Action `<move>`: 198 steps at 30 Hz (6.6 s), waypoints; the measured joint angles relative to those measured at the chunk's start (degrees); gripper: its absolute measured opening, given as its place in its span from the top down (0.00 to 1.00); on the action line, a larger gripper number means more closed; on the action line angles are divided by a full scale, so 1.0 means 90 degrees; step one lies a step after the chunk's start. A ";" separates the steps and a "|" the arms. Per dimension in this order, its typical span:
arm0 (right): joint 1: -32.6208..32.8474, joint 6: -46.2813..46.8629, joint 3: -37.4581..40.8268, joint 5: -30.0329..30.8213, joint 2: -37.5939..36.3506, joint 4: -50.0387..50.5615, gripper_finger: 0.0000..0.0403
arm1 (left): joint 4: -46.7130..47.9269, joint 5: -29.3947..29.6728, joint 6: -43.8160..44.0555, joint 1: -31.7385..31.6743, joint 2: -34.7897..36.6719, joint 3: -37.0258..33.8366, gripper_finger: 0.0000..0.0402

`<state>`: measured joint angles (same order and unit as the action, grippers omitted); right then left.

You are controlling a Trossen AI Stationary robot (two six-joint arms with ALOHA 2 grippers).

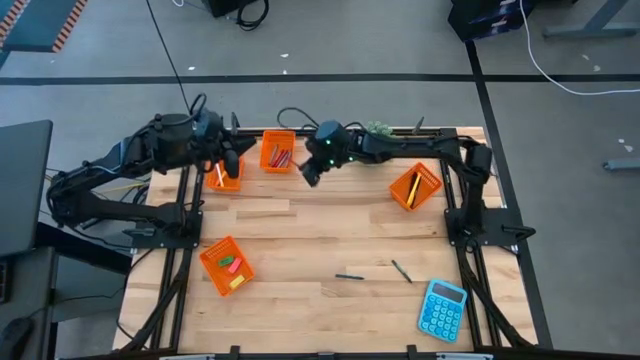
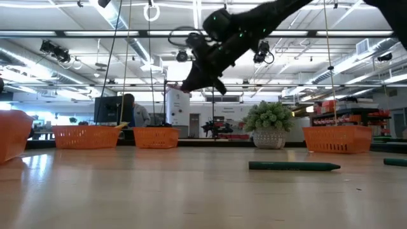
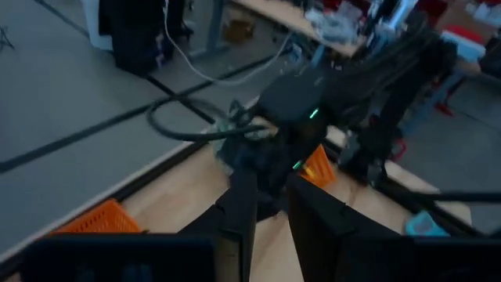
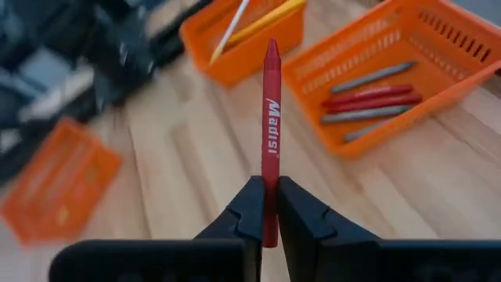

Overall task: Sort crayons/erasers/pens/pencils in bins
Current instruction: Put the red crayon into the middle orange bin, then put the left green crayon into the middle orange bin

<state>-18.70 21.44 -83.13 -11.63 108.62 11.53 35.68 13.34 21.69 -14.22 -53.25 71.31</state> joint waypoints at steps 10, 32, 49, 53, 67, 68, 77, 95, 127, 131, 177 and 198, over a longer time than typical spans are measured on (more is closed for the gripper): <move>-0.0344 0.1926 0.0002 -0.0308 0.0781 -0.1719 0.91 | -0.0217 -0.0002 -0.0053 -0.0293 -0.0001 0.0000 0.79; -0.0534 0.3829 0.0002 0.0326 0.1426 -0.2744 0.91 | -0.0232 -0.0007 0.0018 -0.0288 -0.0057 -0.0006 0.82; -0.0359 0.3922 -0.0071 -0.0115 0.1343 -0.2590 0.91 | 0.0319 0.0142 0.0401 -0.0477 -0.0216 -0.0047 0.82; -0.0322 0.3846 -0.0071 -0.0139 0.1343 -0.2604 0.91 | 0.1242 0.0332 0.2285 -0.1072 -0.0398 -0.0340 0.79; -0.0296 0.2998 -0.0071 -0.0108 0.0823 -0.2677 0.91 | -0.2342 -0.2112 0.4517 -0.3201 -0.0803 -0.2339 0.62; -0.0310 0.2996 -0.0071 -0.0103 0.0797 -0.2667 0.91 | -0.2357 -0.2371 0.4518 -0.3279 -0.0895 -0.2416 0.60; -0.0379 0.2842 -0.0073 0.0002 0.0782 -0.2298 0.91 | -0.3218 -0.2916 0.4515 -0.3040 -0.1307 -0.2465 0.46; -0.0420 0.2877 -0.0073 0.0052 0.0787 -0.2509 0.91 | -0.2769 -0.2517 0.4296 -0.2808 -0.1988 -0.2472 0.40; -0.0402 0.2789 -0.0073 -0.0387 0.0794 -0.2594 0.91 | -0.3638 -0.1317 0.4695 -0.2285 -0.2643 -0.2475 0.50; -0.0405 0.2785 -0.0073 -0.0375 0.0796 -0.2564 0.91 | -0.3641 -0.1284 0.4663 -0.2297 -0.2643 -0.2475 0.50; -0.0405 0.2884 -0.0071 -0.1096 0.0799 -0.2427 0.66 | -0.3418 -0.1600 0.2972 -0.2975 -0.2641 -0.2475 0.83; -0.0155 0.2209 -0.0069 -0.2981 0.0436 -0.0909 0.72 | -0.2689 -0.2384 0.1140 -0.3339 -0.2617 -0.2475 0.97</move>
<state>-20.10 41.32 -83.74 -38.46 112.54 3.36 11.49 -8.11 31.95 -44.27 -76.80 49.04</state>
